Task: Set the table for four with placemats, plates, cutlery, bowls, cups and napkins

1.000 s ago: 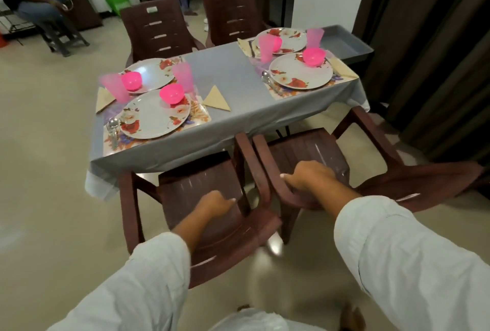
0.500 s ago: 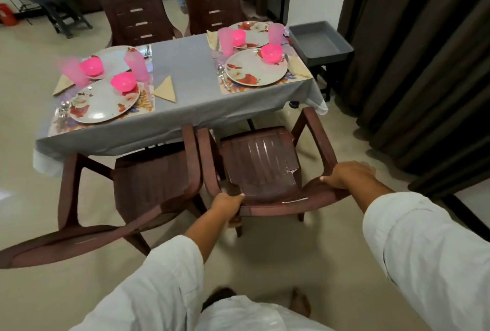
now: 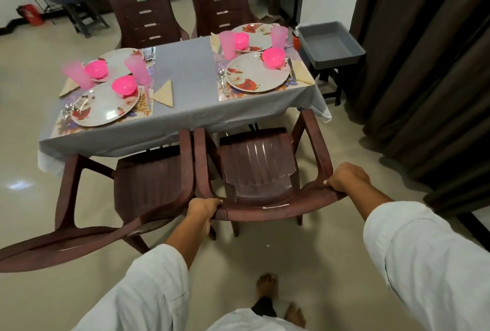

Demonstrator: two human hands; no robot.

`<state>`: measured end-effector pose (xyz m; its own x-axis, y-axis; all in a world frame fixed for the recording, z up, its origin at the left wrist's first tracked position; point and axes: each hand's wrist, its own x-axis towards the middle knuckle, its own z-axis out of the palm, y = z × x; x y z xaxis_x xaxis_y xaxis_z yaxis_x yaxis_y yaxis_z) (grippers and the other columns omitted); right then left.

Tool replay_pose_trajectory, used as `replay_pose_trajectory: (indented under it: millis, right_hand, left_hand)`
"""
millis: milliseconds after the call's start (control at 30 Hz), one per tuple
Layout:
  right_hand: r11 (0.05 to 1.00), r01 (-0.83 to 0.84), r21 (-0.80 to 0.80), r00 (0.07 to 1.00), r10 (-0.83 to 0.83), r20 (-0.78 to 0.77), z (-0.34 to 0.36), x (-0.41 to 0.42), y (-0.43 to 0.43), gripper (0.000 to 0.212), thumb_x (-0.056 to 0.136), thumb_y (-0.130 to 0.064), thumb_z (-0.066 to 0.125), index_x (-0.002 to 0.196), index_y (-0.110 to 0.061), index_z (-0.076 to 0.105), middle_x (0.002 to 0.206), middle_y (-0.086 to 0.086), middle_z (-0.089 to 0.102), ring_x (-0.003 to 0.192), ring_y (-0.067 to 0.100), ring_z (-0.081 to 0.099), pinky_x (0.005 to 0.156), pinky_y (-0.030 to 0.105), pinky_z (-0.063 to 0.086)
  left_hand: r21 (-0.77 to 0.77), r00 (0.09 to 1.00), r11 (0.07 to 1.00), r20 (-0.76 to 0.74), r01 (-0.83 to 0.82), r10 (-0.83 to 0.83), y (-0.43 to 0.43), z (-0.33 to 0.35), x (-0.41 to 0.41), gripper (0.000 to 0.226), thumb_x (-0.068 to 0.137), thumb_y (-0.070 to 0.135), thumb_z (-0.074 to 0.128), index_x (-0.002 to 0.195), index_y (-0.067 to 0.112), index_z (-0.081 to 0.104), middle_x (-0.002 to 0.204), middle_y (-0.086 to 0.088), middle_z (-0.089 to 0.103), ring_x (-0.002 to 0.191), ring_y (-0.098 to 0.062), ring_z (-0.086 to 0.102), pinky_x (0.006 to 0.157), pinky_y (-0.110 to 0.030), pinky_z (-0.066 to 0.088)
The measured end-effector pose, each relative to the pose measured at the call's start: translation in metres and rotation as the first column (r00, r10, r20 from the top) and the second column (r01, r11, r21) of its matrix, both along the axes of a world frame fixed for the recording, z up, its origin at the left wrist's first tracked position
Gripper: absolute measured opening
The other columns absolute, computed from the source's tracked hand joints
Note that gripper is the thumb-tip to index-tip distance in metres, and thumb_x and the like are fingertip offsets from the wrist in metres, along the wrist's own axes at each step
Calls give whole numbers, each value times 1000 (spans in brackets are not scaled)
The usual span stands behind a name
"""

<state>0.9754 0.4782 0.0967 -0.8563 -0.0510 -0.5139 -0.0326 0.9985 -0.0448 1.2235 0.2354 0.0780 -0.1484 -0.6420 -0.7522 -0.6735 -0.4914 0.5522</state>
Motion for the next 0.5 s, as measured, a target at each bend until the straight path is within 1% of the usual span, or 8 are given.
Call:
replay_pose_trajectory:
  millis: [67,167,267,333,367,400,433,500]
  right_hand:
    - [1000,3,-8,1000,-3,-19,-1,-9,-5,38,85,-44,77,89,-11,59,81,10,60,71,26,62,64,33,48]
    - [1000,4,-22,1000,-4,-27,-3,-21,-7,37,86,-44,77,85,-12,58,80,9,61,66,25,61,60,32,46]
    - [1000,-25,5,999,25,-24,0,-22,-6,35,87,-45,75,92,-13,60,79,8,60,66,24,60,61,33,46]
    - [998,-53,18,999,53,0,-1,-23,-4,37,88,-48,73,99,-13,64,82,7,61,71,24,63,64,33,47]
    - [998,-66,15,998,66,20,-3,-24,-5,40,88,-51,71,103,-14,65,84,7,62,73,24,64,66,33,48]
    - [998,-63,27,997,62,44,-1,-26,-6,45,87,-55,70,107,-14,65,86,7,62,74,24,64,68,33,49]
    - [998,-55,39,997,53,61,-3,-29,-9,53,86,-60,68,111,-14,65,89,7,63,76,25,64,71,34,51]
    - [997,-42,58,999,41,19,-1,-31,-18,66,81,-71,64,118,-17,63,96,8,63,84,27,63,79,37,53]
  left_hand:
    - [-1,1000,1000,12,13,-13,-6,-1,-8,43,83,15,79,116,-3,59,108,-21,65,98,-43,65,84,-62,57]
    - [-15,997,997,37,71,-70,-10,-2,-18,35,86,16,76,111,-2,59,107,-21,65,99,-43,65,84,-60,58]
    - [-20,979,984,112,175,-171,-12,-2,-23,37,86,22,77,109,-2,60,101,-21,65,94,-41,65,84,-54,60]
    - [-27,938,954,192,298,-288,-12,1,-26,34,89,29,74,100,1,59,96,-21,64,90,-40,67,82,-50,61]
    - [-61,887,910,257,411,-384,-10,6,-27,32,92,33,71,92,4,57,92,-18,64,87,-37,68,82,-47,62]
    - [-119,806,826,336,550,-488,-8,14,-30,33,94,37,68,87,7,57,89,-14,65,85,-32,69,81,-42,61]
    - [-179,693,697,425,695,-582,-8,18,-35,33,96,39,64,86,9,57,87,-10,65,82,-26,68,80,-38,60]
    - [-287,595,526,481,800,-644,-9,28,-48,30,98,41,60,93,11,57,88,-4,61,80,-20,61,74,-33,53]
